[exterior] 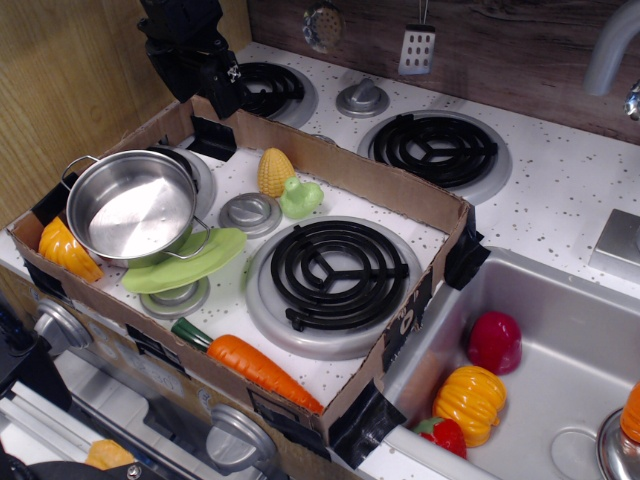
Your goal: Put broccoli in pot
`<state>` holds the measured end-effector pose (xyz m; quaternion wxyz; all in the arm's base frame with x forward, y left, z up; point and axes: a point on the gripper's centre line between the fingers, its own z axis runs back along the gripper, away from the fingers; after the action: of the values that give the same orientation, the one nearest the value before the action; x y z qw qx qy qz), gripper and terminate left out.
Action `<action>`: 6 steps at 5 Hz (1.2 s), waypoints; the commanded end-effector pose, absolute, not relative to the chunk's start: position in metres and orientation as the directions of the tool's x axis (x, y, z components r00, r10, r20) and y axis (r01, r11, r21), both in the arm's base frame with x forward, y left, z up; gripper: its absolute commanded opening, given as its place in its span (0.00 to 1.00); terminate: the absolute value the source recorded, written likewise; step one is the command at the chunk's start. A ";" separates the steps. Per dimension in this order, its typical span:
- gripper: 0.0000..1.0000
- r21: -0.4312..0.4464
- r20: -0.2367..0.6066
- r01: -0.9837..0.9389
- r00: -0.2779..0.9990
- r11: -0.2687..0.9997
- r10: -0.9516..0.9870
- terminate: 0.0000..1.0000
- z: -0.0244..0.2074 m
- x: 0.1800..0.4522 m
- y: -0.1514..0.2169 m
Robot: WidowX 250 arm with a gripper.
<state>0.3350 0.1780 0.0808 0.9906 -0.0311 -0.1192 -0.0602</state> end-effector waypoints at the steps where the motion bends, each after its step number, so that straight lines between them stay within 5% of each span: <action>1: 1.00 -0.047 0.240 0.127 0.964 0.991 -0.112 0.00 0.081 0.335 0.178; 4: 1.00 0.115 0.266 0.036 0.962 0.993 -0.066 0.00 0.113 0.295 0.134; 6: 1.00 0.068 0.297 -0.109 0.951 0.992 0.084 0.00 0.098 0.295 0.109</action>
<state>0.2891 0.1069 0.0794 0.9908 0.0307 -0.1212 0.0522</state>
